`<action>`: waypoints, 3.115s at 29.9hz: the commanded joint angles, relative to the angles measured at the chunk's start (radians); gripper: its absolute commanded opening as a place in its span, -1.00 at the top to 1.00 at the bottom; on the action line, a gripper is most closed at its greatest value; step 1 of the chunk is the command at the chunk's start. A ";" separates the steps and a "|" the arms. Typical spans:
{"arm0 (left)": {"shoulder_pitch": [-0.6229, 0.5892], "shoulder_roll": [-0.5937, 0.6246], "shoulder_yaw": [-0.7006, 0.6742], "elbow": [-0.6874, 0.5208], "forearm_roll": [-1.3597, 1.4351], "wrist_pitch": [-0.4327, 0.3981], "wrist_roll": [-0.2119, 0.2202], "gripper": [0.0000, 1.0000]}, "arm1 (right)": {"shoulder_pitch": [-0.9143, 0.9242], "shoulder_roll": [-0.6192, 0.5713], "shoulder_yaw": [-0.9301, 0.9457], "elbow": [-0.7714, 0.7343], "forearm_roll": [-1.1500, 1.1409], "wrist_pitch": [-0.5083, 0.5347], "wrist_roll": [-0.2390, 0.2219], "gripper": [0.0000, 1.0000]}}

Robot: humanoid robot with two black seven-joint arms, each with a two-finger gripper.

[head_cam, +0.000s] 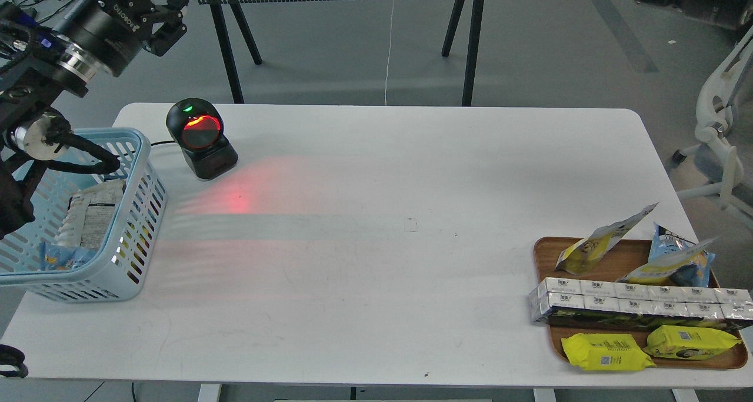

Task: Scan snack and place in basket
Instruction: 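Move the right gripper down toward the yellow snack bag on the tray, then grasp the upright yellow snack bag on the tray with the right gripper, then carry the yellow snack bag to the table center and set it down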

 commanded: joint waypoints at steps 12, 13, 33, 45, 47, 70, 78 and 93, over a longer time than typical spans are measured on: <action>-0.003 0.030 0.014 0.000 0.005 0.000 0.000 -0.99 | -0.071 -0.266 -0.175 0.511 -0.968 0.000 0.000 -0.94; -0.003 0.029 0.014 0.000 0.005 0.000 0.000 -0.99 | -0.094 -0.265 -0.180 0.511 -0.992 0.000 0.000 -0.94; 0.026 0.024 0.014 0.003 0.014 0.000 0.000 -1.00 | -0.225 -0.141 -0.185 0.419 -1.131 0.000 0.000 -0.92; 0.027 0.038 0.014 0.008 0.014 0.000 0.000 -1.00 | -0.295 0.004 -0.188 0.326 -1.131 0.000 0.000 -0.30; 0.027 0.036 0.014 0.011 0.014 0.000 0.000 -1.00 | -0.298 0.004 -0.188 0.326 -1.131 0.000 0.000 0.02; 0.035 0.019 0.014 0.011 0.014 0.000 0.000 -1.00 | -0.269 -0.035 -0.088 0.331 -1.131 0.000 0.000 1.00; 0.037 0.019 0.014 0.011 0.014 0.000 0.000 -1.00 | -0.182 0.048 -0.004 0.342 -1.131 0.000 0.000 1.00; 0.037 0.024 0.014 0.015 0.011 0.000 0.000 -1.00 | -0.111 0.665 -0.109 0.164 -1.131 0.000 0.000 1.00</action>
